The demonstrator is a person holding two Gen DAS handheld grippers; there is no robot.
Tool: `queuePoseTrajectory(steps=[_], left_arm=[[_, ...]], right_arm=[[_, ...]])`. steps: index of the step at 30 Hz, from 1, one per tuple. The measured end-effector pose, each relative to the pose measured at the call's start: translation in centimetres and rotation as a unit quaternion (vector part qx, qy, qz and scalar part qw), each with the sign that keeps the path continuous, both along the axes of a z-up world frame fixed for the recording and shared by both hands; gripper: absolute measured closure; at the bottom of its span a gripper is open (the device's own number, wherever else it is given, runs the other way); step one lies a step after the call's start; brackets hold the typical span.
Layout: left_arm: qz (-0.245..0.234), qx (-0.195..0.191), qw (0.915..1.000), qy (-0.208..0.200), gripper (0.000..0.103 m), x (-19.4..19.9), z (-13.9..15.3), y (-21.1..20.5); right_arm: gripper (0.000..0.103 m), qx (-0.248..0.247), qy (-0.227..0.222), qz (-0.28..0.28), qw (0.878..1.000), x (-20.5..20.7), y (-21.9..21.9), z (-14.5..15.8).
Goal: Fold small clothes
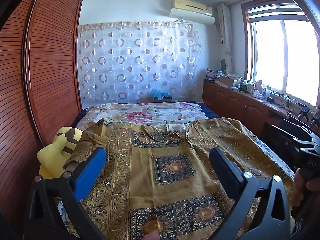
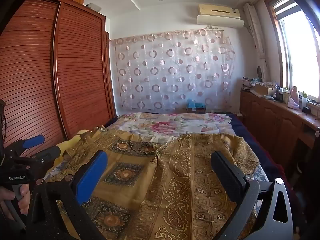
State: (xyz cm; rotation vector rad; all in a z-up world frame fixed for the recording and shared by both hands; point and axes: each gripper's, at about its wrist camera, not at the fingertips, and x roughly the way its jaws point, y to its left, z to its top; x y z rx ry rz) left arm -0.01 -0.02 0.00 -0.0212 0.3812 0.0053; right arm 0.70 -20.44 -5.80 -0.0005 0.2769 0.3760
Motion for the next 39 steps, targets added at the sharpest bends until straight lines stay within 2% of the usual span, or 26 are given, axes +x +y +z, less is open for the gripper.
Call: queuePoseTrajectory(steps=[39], left_arm=[[0.0, -0.001, 1.0, -0.002, 0.0, 0.0, 0.01, 0.04]], right_arm=[[0.0, -0.001, 0.009, 0.0, 1.0, -0.03, 0.1, -0.05]])
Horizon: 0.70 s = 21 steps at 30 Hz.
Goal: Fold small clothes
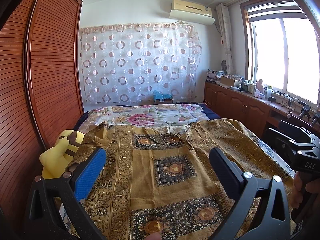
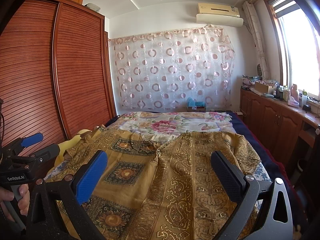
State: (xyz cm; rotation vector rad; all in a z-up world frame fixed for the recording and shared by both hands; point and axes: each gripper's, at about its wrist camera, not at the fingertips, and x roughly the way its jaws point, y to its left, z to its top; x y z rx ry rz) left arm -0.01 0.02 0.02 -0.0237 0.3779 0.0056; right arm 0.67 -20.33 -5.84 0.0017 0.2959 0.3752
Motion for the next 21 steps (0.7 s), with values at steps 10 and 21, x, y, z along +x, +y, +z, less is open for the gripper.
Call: queuePoseTrajectory(steps=[10, 21], left_arm=[[-0.001, 0.001, 1.0, -0.002, 0.0, 0.1, 0.3, 0.18], [0.0, 0.002, 1.0, -0.004, 0.0, -0.02, 0.56, 0.25]], right_arm=[[0.0, 0.001, 0.0, 0.0, 1.0, 0.04, -0.07, 0.02], [0.0, 0.001, 0.001, -0.001, 1.0, 0.1, -0.04, -0.06]])
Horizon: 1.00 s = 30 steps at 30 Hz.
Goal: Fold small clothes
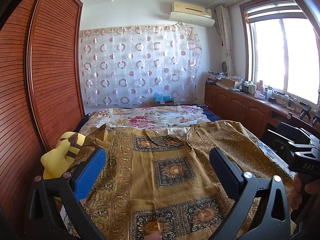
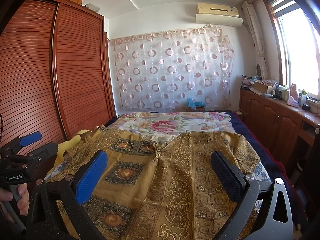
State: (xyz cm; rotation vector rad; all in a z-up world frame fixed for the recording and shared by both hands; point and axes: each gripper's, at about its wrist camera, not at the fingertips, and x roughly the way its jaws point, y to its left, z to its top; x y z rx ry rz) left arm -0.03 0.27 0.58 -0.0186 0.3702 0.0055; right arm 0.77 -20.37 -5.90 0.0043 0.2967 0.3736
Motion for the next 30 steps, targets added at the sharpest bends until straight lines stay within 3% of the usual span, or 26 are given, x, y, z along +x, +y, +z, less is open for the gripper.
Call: queuePoseTrajectory(steps=[30], left_arm=[[0.002, 0.0, 1.0, 0.003, 0.0, -0.6, 1.0, 0.3]], right_arm=[[0.0, 0.003, 0.006, 0.002, 1.0, 0.0, 0.3, -0.3]])
